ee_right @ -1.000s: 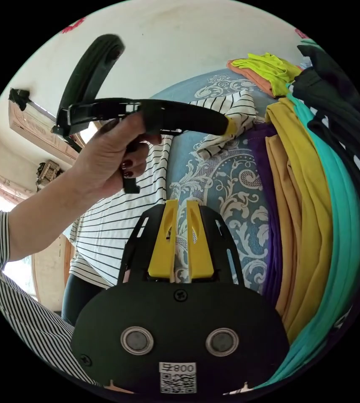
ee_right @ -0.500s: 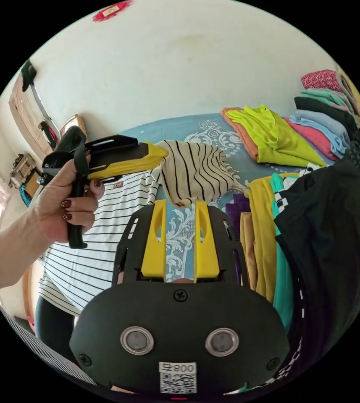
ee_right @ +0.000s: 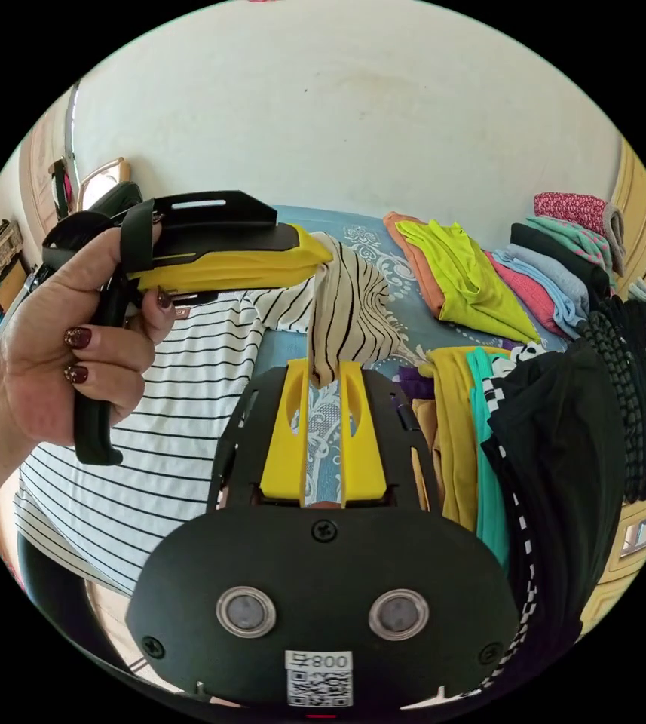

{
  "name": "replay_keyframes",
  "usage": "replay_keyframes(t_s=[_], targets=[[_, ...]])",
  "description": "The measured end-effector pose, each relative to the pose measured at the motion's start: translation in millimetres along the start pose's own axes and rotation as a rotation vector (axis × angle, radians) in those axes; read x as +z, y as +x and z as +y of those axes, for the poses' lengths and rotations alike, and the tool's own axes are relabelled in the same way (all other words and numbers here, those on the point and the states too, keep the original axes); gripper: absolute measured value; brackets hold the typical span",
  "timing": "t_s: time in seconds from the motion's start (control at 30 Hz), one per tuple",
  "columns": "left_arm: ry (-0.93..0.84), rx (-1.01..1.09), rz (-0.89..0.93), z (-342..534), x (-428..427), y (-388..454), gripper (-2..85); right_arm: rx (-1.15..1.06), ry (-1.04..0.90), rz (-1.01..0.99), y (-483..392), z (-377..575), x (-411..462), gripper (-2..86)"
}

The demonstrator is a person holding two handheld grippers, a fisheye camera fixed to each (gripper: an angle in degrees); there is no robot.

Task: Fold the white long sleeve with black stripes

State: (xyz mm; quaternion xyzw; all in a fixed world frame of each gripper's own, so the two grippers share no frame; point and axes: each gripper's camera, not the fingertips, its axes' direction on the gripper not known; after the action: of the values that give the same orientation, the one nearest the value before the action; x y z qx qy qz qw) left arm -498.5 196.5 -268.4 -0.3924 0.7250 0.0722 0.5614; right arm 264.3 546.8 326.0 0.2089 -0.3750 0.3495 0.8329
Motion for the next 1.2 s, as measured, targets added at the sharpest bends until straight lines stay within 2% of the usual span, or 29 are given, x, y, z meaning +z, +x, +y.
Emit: replay_keyframes(t_s=[0.13, 0.33, 0.53, 0.7, 0.8, 0.93, 1.07, 1.2], targets=[[0.002, 0.0, 0.004, -14.2, -10.4, 17.7, 1.3, -0.004, 0.001, 0.051, -4.6, -3.2, 7.7, 1.8], [-0.036, 0.086, -0.028, -86.5, -28.4, 83.2, 1.3, 0.065, 0.082, -0.059, 22.7, -20.1, -15.5, 0.9], [-0.078, 0.267, -0.036, -195.7, -56.1, 217.4, 1.3, 0.066, 0.273, -0.151, 47.5, -79.6, -72.5, 0.9], [0.001, 0.424, -0.103, -233.4, -148.2, 335.0, 1.3, 0.019, 0.408, -0.254, 37.2, -125.5, -118.2, 0.9], [0.061, 0.457, -0.153, -218.5, -227.2, 366.1, 1.2, -0.058, 0.44, -0.325, 5.8, -141.5, -130.8, 0.9], [0.133, 0.405, -0.224, -174.4, -333.4, 360.4, 1.3, -0.193, 0.407, -0.484, -77.8, -136.9, -110.6, 0.8], [0.193, 0.227, -0.296, -99.6, -439.8, 308.9, 1.3, -0.328, 0.27, -0.657, -185.3, -105.3, -57.0, 0.8], [0.255, -0.007, -0.295, -23.7, -512.8, 234.6, 1.3, -0.442, 0.117, -0.729, -272.7, -64.2, -2.9, 0.8]])
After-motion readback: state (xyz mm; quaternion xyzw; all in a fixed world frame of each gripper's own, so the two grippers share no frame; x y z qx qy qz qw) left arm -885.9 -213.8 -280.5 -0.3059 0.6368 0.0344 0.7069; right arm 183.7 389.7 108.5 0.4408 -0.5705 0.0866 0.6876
